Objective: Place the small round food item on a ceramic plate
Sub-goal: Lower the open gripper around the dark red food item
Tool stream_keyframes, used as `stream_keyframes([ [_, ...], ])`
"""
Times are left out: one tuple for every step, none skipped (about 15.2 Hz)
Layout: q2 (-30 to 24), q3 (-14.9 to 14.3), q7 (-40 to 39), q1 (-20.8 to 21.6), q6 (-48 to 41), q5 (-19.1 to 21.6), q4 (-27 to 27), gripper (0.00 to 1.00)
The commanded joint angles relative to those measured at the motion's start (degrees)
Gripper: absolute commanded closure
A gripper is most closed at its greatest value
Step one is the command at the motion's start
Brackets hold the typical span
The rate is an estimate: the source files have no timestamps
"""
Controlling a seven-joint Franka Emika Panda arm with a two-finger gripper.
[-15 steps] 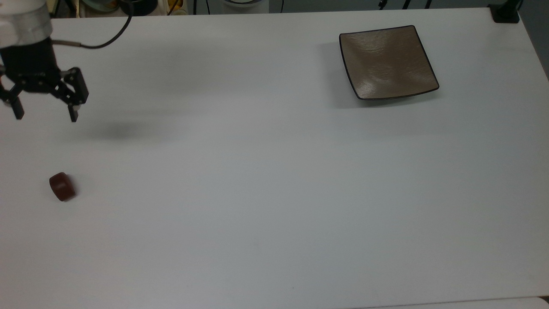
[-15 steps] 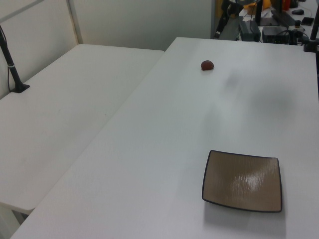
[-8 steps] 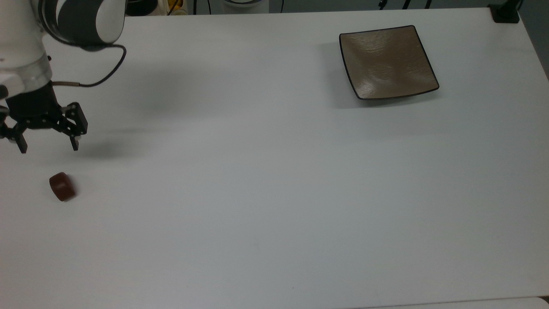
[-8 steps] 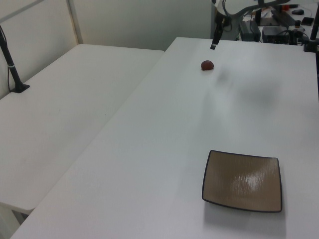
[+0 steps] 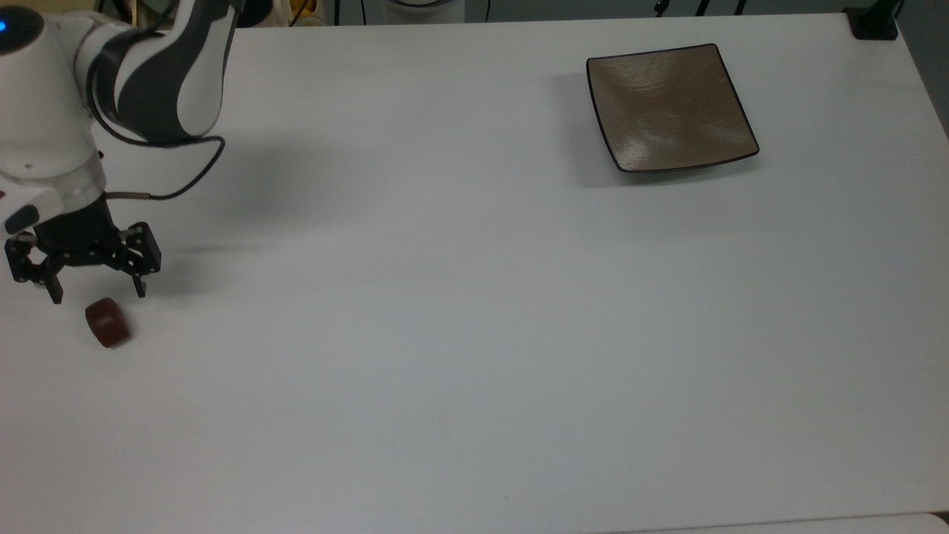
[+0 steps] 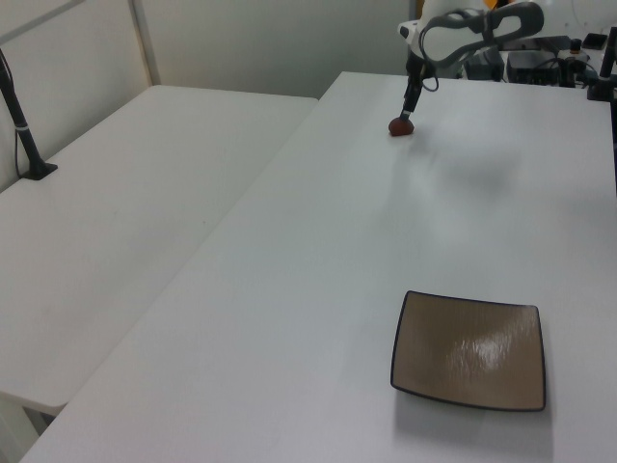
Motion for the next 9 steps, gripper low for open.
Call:
stream_keyframes([
  [2.26,0.45,-1.36,-0.34,1.76,0.62,2.85,0.00],
  [2.70,0.45,-1.44,-0.35,1.84,0.62,2.85,0.00],
  [3.05,0.45,-1.45,-0.43,2.19,0.62,2.94,0.00],
  [3.58,0.45,-1.36,-0.52,3.85,0.62,2.94,0.00],
  [3.84,0.45,-1.36,-0.52,4.91,0.62,2.94,0.00],
  [3.85,0.45,-1.36,-0.52,4.92,0.62,2.85,0.00],
  [3.85,0.45,-1.36,-0.52,5.01,0.62,2.85,0.00],
  [3.85,0.45,-1.36,-0.52,5.18,0.62,2.85,0.00],
  [4.02,0.45,-1.36,-0.52,5.18,0.62,2.85,0.00],
])
